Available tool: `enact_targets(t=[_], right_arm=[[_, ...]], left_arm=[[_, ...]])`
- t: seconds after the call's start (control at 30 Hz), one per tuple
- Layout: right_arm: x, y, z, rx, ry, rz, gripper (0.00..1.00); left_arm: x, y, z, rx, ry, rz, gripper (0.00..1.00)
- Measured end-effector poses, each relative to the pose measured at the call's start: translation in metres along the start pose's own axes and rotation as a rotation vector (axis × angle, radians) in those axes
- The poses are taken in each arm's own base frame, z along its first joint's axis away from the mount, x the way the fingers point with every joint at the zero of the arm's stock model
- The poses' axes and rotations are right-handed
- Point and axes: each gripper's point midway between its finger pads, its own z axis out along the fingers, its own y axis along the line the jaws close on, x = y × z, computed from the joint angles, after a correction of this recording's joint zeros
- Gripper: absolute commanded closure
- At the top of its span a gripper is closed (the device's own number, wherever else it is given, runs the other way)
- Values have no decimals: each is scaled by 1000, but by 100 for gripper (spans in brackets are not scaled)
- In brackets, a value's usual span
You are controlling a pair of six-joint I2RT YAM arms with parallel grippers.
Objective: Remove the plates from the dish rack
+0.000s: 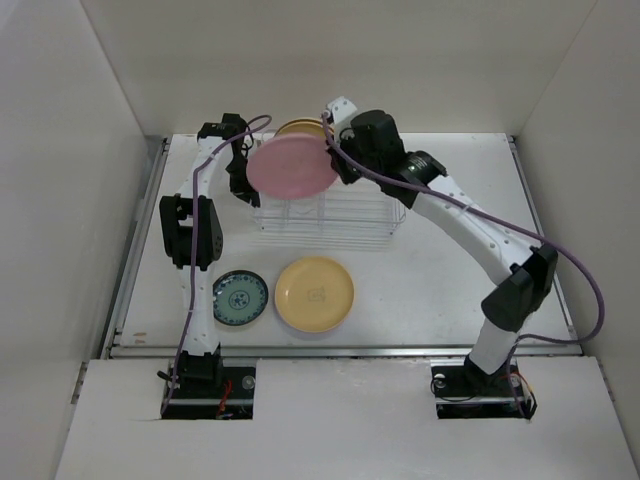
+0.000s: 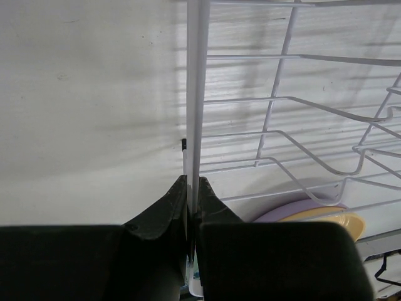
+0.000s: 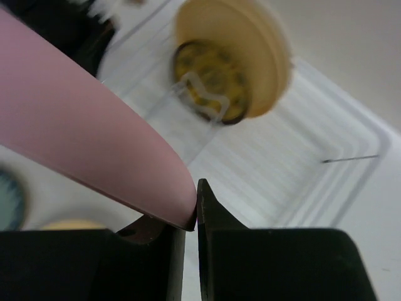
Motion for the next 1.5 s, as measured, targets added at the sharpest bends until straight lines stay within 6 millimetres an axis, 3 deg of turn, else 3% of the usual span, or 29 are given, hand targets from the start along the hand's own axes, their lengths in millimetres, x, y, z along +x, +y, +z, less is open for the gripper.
enact_targets(t=[0.07,0.2,0.3,0.37,0.4,0.43,0.5,0.57,0.67,0.8,0.93,1.1,1.2,1.23,1.3,1.37,1.43,1.5], right_arm=[[27,32,-19,-179,66,18,100],[128,89,-52,-468,352,66,100],[215,114,-74,-575,634,123,100],[257,122,-90,-607,792,160,94],[269,124,-96,-616,839,174,91],[278,126,-100,-622,880,188,69],[284,129,-104,-626,917,215,44],[282,131,-104,-629,915,233,26],[277,131,-101,-615,905,243,16],[258,122,-94,-557,844,231,16],[228,104,-92,-472,739,214,16],[172,74,-70,-304,530,206,16],[122,54,-46,-217,366,200,22],[100,47,-34,-187,304,194,30],[53,33,-3,-129,164,183,37],[22,20,33,-70,66,173,40],[12,10,69,-21,16,161,41],[23,5,103,8,17,151,41]], left_arm=[[0,0,0,0,-1,-4,100],[0,0,0,1,-2,-5,100],[0,0,0,0,-2,-5,100],[0,0,0,-3,-2,-4,100],[0,0,0,-4,-3,-4,100],[0,0,0,-4,-3,-4,100],[0,1,0,-6,-3,-3,100],[0,0,0,-9,-4,-1,100],[0,1,0,-13,-5,1,100],[0,1,-1,-15,-5,3,100],[0,1,-1,-21,-6,7,100],[0,1,0,-27,-7,16,100],[0,1,-1,-36,-8,22,100],[0,1,-1,-38,-8,25,100],[0,1,-1,-41,-8,27,100],[0,1,-2,-44,-7,28,100],[0,1,-2,-47,-7,30,100],[0,1,-2,-46,-7,30,100]])
